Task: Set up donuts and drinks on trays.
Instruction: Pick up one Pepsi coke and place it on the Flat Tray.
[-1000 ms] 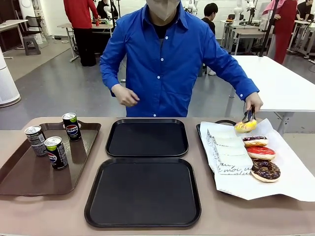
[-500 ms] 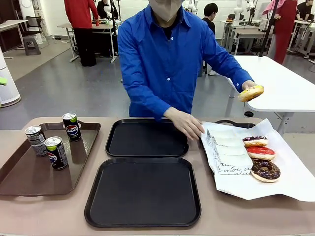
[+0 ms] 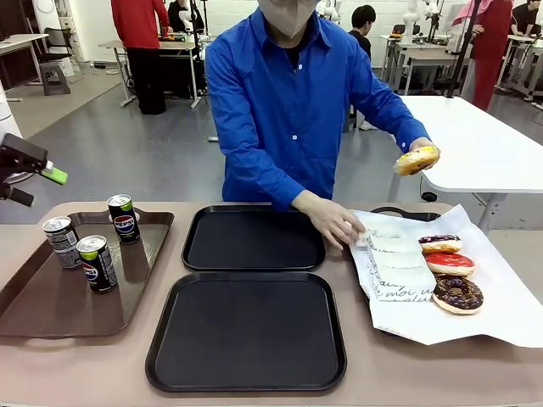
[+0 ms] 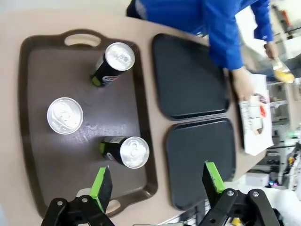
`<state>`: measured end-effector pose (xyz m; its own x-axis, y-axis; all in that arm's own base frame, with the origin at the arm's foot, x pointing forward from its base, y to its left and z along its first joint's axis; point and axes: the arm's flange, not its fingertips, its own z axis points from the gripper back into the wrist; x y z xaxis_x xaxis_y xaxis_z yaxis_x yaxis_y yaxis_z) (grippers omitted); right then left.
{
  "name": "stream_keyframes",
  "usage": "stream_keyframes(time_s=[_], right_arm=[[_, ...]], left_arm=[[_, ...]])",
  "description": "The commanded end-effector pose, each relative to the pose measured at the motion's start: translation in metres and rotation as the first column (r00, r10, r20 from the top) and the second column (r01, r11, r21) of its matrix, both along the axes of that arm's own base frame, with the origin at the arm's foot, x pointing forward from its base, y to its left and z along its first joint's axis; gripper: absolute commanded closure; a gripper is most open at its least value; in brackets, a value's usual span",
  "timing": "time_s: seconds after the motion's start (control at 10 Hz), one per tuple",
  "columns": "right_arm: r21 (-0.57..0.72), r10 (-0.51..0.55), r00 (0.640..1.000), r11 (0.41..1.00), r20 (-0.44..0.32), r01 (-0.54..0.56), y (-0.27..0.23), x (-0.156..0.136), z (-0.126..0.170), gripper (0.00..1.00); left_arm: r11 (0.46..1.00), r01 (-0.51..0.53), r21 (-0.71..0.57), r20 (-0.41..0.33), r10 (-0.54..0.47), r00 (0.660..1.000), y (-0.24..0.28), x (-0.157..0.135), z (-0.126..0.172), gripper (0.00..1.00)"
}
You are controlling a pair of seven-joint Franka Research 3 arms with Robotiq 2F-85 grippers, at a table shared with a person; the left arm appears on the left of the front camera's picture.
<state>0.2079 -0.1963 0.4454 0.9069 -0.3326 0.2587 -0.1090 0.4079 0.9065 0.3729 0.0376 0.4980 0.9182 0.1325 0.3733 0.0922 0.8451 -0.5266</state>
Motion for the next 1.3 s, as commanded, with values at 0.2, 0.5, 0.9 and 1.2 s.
stream_keyframes(time_s=[0.2,0.5,0.9,1.2], right_arm=[[0.010,0.001,1.000,1.000,0.014,-0.002,-0.002,-0.002,-0.001,0.00],[0.010,0.001,1.000,1.000,0.014,-0.002,-0.002,-0.002,-0.001,0.00],[0.010,0.001,1.000,1.000,0.014,-0.002,-0.002,-0.002,-0.001,0.00],[0.010,0.001,1.000,1.000,0.014,-0.002,-0.002,-0.002,-0.001,0.00]], left_arm=[[0.980,-0.028,0.195,-0.007,0.029,1.000,-0.027,0.011,-0.024,0.00],[0.953,0.035,0.299,-0.032,-0.026,0.999,-0.044,-0.002,-0.032,0.00],[0.963,0.040,0.265,-0.023,-0.035,0.999,-0.037,0.008,-0.032,0.00],[0.965,0.045,0.258,-0.027,-0.039,0.999,-0.035,0.007,-0.030,0.00]])
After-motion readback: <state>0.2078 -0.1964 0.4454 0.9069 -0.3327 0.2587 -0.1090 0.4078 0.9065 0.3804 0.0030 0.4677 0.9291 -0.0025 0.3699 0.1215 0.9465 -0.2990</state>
